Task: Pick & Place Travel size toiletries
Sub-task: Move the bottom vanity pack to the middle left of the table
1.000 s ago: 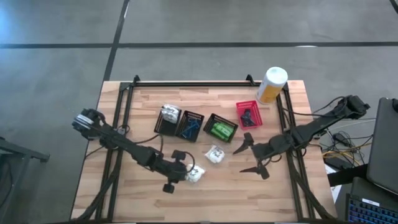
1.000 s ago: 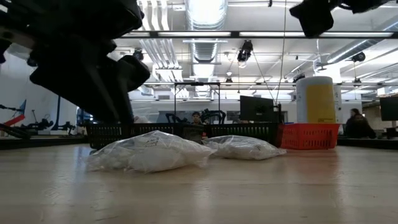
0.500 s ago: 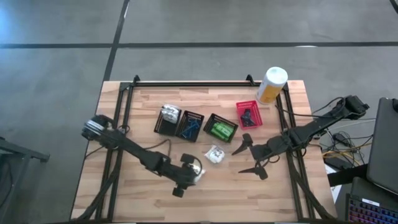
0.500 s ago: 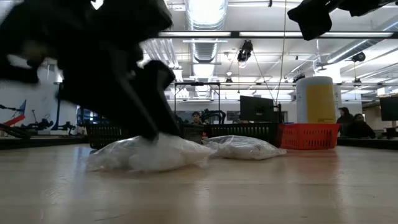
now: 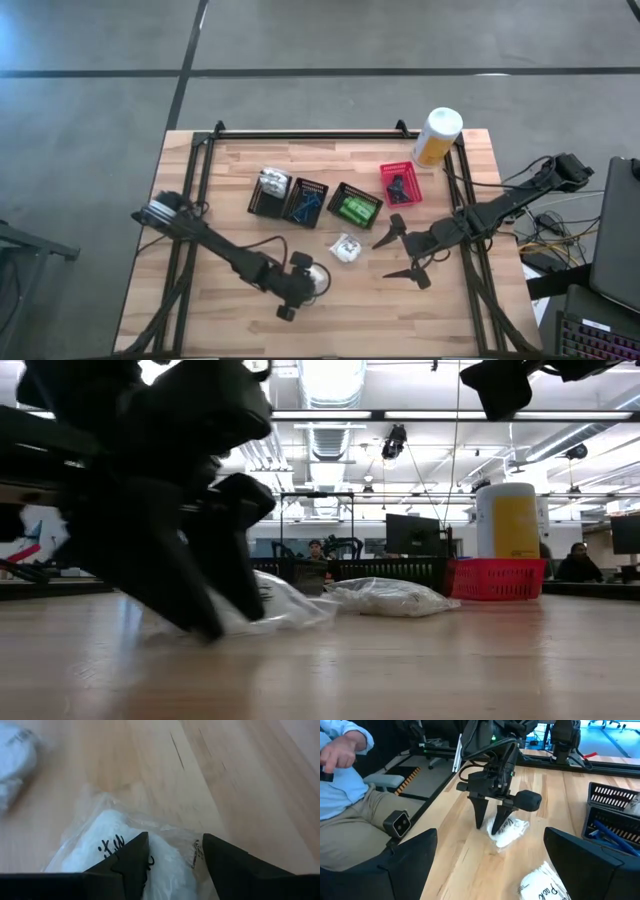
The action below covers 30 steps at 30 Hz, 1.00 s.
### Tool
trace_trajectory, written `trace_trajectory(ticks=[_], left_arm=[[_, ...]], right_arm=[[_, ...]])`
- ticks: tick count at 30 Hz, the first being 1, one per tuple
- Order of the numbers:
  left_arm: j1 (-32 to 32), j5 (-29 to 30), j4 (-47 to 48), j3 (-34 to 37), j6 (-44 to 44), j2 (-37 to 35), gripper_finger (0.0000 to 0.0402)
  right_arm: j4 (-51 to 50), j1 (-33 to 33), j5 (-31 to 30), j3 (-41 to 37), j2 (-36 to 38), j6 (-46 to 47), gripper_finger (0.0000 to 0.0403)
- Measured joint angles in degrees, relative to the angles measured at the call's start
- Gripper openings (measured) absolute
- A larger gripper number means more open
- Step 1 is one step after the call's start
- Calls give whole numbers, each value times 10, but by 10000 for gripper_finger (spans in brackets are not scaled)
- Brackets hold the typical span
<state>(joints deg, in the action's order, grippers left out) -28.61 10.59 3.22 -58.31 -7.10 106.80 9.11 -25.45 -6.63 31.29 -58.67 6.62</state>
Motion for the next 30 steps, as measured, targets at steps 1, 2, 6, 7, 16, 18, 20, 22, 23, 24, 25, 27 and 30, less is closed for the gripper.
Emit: trace_trajectory(ticks=[1,2,6,7,16,18,20,22,23,24,25,27,30], left_arm=[[-2,0,7,1,-1,-3,193],[-4,0,16,2,-1,-6,193],[-5,0,71,2,-6,-17,193],[-5,0,87,2,-9,-20,193],[-9,-8,201,4,-30,-56,193],[-13,-13,222,6,-31,-66,193],[-13,-30,237,6,-35,-73,193],[-13,-50,256,6,-40,-75,193],[-14,-58,263,6,-42,-75,193],[-15,-67,265,7,-46,-75,193],[-15,-76,268,10,-47,-75,193],[-19,-95,271,14,-48,-76,193],[-31,-116,298,15,-50,-79,193]], right_arm=[[1,0,0,0,0,-2,363],[1,0,0,0,0,-2,364],[3,0,0,0,0,-2,364],[3,0,0,0,0,-2,364],[5,0,-1,0,0,-2,364],[5,0,-1,0,0,-4,364],[5,0,-2,0,0,-6,363],[6,0,-7,0,0,-6,364],[6,0,-10,0,0,-6,364],[6,0,-11,0,0,-6,364],[7,0,-11,0,0,-6,364],[7,0,-11,0,0,-6,364],[7,0,-11,0,0,-6,363]])
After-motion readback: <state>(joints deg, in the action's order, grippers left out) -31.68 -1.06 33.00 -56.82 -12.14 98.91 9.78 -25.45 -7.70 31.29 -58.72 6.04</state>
